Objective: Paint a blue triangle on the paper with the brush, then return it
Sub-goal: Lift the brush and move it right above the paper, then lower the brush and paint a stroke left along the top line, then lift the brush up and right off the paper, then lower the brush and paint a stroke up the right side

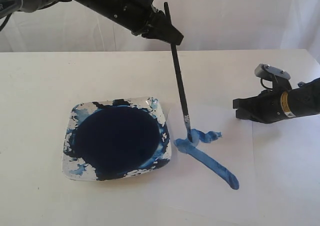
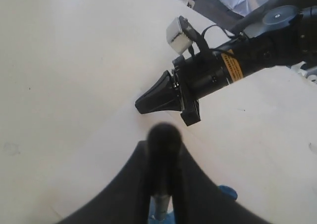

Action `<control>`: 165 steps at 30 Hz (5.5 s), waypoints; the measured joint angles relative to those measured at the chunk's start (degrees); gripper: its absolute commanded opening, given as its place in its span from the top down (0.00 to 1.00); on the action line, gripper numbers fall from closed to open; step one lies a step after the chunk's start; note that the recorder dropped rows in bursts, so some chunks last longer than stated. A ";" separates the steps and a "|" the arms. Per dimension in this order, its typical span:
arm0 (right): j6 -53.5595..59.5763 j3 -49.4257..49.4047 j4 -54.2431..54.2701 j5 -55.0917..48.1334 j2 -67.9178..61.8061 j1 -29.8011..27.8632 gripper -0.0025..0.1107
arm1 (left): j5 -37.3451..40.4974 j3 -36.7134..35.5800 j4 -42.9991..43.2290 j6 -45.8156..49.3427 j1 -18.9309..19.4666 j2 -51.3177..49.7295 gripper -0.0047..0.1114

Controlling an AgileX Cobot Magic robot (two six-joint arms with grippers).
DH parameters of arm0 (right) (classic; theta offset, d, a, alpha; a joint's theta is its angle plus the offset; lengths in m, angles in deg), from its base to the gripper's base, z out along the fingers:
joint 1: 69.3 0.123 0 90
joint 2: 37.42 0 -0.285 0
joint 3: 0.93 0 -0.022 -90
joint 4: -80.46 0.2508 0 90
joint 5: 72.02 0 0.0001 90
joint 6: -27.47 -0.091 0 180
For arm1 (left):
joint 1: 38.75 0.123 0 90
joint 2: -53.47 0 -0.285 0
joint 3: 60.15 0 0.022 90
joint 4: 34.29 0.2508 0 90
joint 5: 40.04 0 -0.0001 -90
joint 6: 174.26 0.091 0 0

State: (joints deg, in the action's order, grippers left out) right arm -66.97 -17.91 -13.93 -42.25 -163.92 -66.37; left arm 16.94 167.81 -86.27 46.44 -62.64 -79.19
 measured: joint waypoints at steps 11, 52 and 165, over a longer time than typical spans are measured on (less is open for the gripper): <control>0.00 0.00 0.00 -0.11 0.00 0.00 0.98 | -1.83 2.05 -10.40 6.82 -0.10 -0.06 0.96; 0.00 0.13 0.12 -0.95 0.00 0.10 0.98 | -4.10 -3.43 -7.11 13.56 -1.10 -4.42 0.96; 0.36 0.13 0.90 -1.91 0.04 0.10 0.98 | 5.15 -10.70 -0.74 -0.36 -4.55 4.90 0.96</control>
State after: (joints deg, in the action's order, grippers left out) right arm -66.62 -17.78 -13.03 -44.15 -163.88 -66.27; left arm 22.09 157.11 -87.01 46.08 -67.18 -74.29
